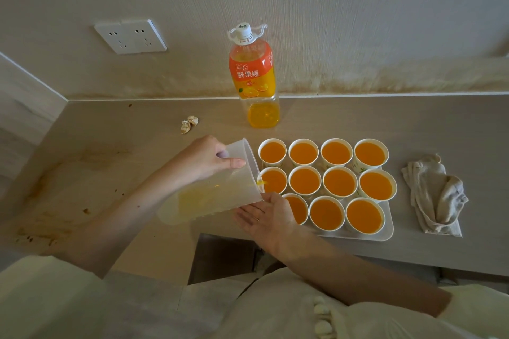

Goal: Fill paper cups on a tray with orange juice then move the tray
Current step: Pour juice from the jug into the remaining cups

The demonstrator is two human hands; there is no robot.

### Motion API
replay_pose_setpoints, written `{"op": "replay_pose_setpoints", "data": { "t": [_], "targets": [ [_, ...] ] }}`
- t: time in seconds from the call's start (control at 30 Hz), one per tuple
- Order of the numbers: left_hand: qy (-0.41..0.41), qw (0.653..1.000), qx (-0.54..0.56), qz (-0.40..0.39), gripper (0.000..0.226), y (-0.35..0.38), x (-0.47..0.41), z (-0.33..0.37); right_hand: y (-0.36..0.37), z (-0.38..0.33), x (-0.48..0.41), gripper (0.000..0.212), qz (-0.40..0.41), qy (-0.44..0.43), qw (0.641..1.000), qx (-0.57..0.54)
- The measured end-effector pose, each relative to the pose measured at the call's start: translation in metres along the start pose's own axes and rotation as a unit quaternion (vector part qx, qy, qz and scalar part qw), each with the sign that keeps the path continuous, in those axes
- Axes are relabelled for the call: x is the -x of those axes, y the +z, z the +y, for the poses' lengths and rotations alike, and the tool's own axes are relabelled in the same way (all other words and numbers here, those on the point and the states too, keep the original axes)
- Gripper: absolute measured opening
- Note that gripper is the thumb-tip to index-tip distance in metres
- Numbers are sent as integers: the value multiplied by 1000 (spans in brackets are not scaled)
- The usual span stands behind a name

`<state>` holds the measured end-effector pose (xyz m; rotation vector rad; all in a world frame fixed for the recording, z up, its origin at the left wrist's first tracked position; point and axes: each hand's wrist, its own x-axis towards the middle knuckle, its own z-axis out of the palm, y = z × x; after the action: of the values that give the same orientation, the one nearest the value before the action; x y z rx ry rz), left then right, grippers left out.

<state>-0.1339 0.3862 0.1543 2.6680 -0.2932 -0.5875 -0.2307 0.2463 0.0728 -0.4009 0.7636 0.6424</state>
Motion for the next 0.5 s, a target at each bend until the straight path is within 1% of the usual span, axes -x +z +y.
{"op": "replay_pose_setpoints", "data": {
  "t": [0.27,0.37,0.5],
  "targets": [
    [11,1000,16,9,56,-1,4,-2,0,1,2,27,-2,-13,1000,7],
    [14,999,40,24,53,0,10,-7,0,1,4,26,0,-18,1000,21],
    [12,995,92,40,49,5,19,-17,0,1,4,31,4,-18,999,37]
  ]
}}
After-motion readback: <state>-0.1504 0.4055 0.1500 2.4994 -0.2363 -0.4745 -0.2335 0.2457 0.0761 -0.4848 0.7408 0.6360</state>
